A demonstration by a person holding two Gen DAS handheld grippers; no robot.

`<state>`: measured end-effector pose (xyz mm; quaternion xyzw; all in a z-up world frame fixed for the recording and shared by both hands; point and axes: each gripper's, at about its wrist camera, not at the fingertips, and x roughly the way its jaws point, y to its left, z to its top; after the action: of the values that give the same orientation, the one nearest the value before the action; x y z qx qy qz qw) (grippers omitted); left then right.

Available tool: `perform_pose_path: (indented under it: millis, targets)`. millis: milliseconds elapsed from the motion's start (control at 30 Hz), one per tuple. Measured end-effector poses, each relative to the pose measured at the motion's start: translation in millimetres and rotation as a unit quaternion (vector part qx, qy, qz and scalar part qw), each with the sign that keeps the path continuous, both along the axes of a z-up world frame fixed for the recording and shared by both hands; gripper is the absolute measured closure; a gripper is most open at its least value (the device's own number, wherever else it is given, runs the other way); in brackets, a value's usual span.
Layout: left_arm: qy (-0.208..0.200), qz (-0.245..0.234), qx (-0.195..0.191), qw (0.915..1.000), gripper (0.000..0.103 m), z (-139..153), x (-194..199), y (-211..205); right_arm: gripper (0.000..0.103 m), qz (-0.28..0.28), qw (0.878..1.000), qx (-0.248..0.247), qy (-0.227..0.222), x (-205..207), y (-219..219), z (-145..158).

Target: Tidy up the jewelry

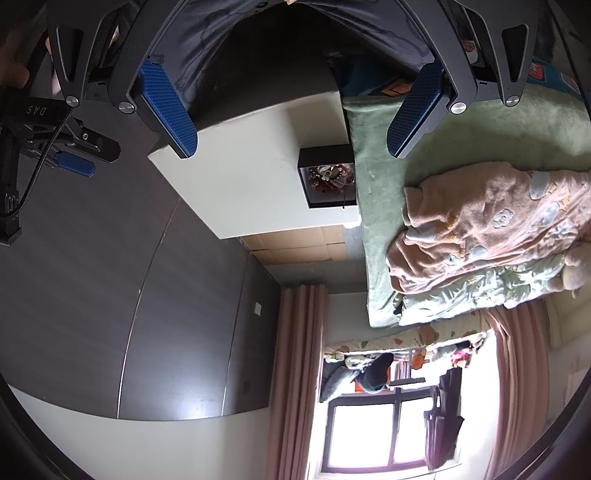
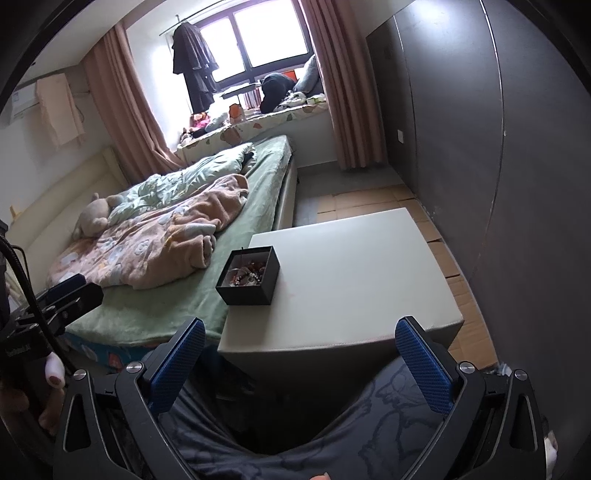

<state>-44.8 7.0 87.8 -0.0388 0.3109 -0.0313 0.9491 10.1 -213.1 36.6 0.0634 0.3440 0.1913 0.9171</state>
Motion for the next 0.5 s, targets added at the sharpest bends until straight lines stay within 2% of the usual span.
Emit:
perform_pose_path:
  millis: [500]
  targets:
    - [-0.008, 0.001, 0.003, 1.0000, 0.000, 6.5, -2.8, -0.4, 0.000, -0.004, 1.000, 0.005, 0.001, 0.0, -5.7, 0.2]
